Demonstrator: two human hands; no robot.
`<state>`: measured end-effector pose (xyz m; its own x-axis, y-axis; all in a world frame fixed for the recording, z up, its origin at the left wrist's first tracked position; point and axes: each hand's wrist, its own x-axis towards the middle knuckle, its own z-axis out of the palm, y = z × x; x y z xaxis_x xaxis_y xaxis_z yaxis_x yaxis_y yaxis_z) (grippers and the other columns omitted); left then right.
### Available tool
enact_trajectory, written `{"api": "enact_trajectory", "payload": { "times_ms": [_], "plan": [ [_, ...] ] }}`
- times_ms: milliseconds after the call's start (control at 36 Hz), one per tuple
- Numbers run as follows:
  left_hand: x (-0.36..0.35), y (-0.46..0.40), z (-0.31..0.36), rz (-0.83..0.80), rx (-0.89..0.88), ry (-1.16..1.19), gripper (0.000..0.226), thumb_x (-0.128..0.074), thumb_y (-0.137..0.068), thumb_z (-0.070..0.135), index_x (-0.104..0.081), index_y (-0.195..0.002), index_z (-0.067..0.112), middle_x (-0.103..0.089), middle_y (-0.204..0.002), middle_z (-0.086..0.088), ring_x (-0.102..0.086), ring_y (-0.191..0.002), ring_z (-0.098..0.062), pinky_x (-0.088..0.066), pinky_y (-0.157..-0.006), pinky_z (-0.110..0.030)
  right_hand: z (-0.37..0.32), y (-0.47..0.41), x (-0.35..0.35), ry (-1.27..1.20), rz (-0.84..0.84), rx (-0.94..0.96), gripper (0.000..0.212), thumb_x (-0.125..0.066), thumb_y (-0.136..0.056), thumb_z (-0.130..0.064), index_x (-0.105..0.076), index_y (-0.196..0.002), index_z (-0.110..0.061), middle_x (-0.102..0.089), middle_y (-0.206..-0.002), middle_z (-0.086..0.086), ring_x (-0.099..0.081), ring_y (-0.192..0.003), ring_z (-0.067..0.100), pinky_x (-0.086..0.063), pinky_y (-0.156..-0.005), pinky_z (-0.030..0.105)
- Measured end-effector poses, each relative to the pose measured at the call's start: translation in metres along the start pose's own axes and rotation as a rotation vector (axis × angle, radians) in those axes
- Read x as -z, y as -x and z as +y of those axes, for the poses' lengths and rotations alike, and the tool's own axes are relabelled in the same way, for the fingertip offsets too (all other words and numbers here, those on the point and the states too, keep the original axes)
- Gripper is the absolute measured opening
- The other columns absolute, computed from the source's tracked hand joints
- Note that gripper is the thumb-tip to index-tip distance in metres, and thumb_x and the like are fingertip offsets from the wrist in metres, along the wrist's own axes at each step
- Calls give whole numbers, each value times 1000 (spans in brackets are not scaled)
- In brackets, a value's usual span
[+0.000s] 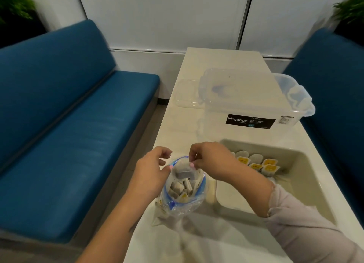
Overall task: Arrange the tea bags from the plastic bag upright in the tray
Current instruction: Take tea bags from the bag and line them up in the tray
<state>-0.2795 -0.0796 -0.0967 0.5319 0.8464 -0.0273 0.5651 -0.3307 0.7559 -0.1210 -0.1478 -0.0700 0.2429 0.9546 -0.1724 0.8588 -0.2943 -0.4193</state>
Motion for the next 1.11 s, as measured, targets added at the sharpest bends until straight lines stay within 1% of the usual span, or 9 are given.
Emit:
{"api": "enact_trajectory", "payload": {
  "times_ms": [83,222,389,556,611,694,833,944,1111],
  "plan": [
    [-2,0,3,63,18,57,29,-58,-91,10,-51,-115,23,-58,-107,10,-56,-84,-3,-43,-66,-9,4,1,4,-189,52,-55,9,-65,-86,-23,-59,-81,-26,-64,-76,-11,-60,-79,11,-43,-67,24],
    [-6,1,7,83,140,276,25,-47,-93,3,-47,-111,21,-58,-113,2,-61,-95,-12,-56,-83,-36,6,2,-1,-536,150,-131,18,-70,-84,-21,-58,-72,-28,-70,-78,-3,-66,-83,16,-51,-76,31],
    [-8,5,16,-79,288,704,13,-60,-90,11,-55,-100,19,-66,-103,-4,-70,-87,-17,-58,-73,-30,1,5,-10,-795,199,-172,13,-71,-82,-15,-62,-74,-19,-71,-74,5,-69,-83,25,-54,-85,41],
    [-7,1,10,6,251,711,16,-64,-88,17,-56,-102,17,-68,-104,-5,-70,-87,-18,-58,-69,-28,-2,4,-22,-830,128,-177,13,-72,-83,-23,-62,-87,-15,-74,-77,4,-71,-82,19,-54,-85,41],
    [-6,0,6,24,249,656,19,-64,-88,18,-56,-105,16,-67,-105,-5,-70,-89,-20,-59,-73,-32,-1,3,-25,-730,120,-177,12,-71,-83,-25,-62,-86,-19,-73,-79,0,-70,-82,15,-54,-83,36],
    [-4,0,1,23,250,644,17,-63,-89,17,-56,-104,14,-69,-101,-5,-70,-85,-18,-58,-71,-31,1,2,-31,-324,41,-125,6,-70,-81,-22,-67,-84,-27,-69,-84,-7,-65,-85,13,-50,-82,30],
    [-5,-1,-5,34,259,614,17,-63,-89,17,-56,-105,16,-69,-99,-3,-70,-85,-16,-58,-68,-27,-4,5,-47,265,-66,102,18,-61,-86,-21,-70,-96,-33,-68,-100,-5,-53,-103,20,-31,-83,31],
    [-7,-1,-6,25,260,615,16,-63,-89,16,-55,-104,17,-67,-101,-5,-68,-90,-19,-59,-74,-33,-7,2,-55,455,-94,162,20,-58,-90,-25,-69,-107,-27,-64,-110,2,-48,-107,23,-30,-86,33],
    [-7,-1,-6,26,246,571,16,-63,-89,18,-55,-102,20,-66,-101,-2,-67,-91,-18,-59,-78,-38,-5,1,-57,415,-98,171,17,-57,-90,-25,-70,-101,-27,-65,-107,0,-48,-105,22,-31,-86,33]
  ]
}}
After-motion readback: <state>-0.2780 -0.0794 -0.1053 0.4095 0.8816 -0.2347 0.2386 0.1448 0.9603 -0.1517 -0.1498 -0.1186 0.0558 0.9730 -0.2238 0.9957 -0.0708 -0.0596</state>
